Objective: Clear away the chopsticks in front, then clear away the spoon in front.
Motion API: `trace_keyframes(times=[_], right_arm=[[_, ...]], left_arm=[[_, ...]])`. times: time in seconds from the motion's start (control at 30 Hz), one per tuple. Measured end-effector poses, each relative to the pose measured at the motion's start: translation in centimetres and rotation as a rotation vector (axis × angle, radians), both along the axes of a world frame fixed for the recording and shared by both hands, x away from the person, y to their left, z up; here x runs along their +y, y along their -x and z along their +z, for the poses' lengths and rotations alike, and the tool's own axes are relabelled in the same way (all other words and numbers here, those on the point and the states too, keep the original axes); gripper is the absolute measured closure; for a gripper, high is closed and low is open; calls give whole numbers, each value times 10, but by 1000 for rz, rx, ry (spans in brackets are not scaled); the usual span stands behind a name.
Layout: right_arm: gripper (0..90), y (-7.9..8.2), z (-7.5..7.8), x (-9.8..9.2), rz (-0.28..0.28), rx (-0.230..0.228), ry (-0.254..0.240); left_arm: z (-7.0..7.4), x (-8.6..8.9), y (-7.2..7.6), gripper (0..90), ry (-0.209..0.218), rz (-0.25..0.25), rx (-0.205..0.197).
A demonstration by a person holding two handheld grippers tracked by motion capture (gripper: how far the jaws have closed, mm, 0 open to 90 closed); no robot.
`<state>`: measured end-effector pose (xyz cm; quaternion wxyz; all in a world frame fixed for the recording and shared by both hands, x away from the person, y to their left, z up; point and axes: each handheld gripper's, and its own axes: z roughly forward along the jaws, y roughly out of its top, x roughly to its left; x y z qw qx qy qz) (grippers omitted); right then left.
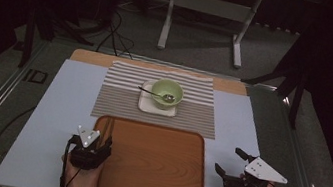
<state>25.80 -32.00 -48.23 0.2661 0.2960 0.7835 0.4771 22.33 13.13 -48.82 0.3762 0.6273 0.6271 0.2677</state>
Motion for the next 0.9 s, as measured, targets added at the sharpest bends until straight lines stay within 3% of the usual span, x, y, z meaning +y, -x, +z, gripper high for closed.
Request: trace_keyframes(times=[0.43, 0.9], right_arm=[[106, 0, 0, 0, -1, -1, 2], [106, 0, 0, -1, -1, -3, 2]], left_arm=[[9, -1, -15, 569, -11, -14, -31], [22, 1, -31, 561, 16, -31, -44]])
